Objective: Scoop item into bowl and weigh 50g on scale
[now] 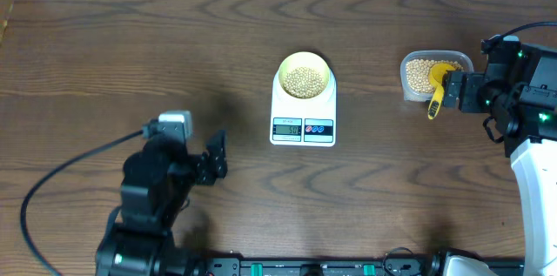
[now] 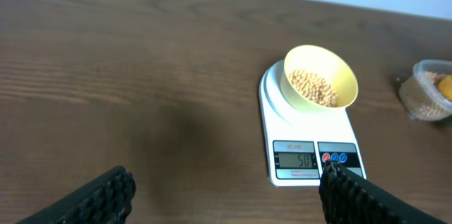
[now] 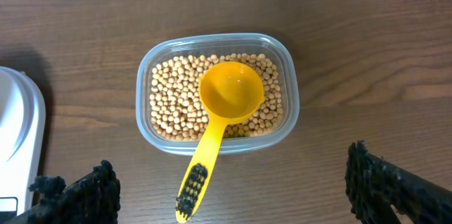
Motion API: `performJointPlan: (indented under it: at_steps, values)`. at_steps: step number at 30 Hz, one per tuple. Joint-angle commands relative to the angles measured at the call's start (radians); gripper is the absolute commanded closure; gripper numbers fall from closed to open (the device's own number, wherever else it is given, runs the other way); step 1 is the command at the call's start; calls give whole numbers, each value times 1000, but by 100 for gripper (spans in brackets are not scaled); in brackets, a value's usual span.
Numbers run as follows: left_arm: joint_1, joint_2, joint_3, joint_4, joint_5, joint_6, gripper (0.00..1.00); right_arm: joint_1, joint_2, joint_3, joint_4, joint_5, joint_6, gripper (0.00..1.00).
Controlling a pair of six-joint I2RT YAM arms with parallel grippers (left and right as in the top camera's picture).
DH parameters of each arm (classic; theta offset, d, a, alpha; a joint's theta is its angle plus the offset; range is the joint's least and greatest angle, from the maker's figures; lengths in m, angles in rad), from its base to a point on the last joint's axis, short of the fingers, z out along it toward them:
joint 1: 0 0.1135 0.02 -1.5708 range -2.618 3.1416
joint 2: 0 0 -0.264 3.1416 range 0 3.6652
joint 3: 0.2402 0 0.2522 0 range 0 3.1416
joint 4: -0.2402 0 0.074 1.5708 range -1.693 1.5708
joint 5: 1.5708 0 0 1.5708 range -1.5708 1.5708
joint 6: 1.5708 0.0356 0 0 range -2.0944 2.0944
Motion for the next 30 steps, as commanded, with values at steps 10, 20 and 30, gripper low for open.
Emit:
performJointPlan:
  at_steps: [10,20,30]
  values:
    - [56,-219,-189,160,71,51,14,3,0,2,-1,0,-13,1]
    - [167,-308,-325,294,183,34,14,3,0,2,-1,0,-13,1]
    - [176,-435,-385,304,182,24,14,3,0,2,-1,0,-13,1]
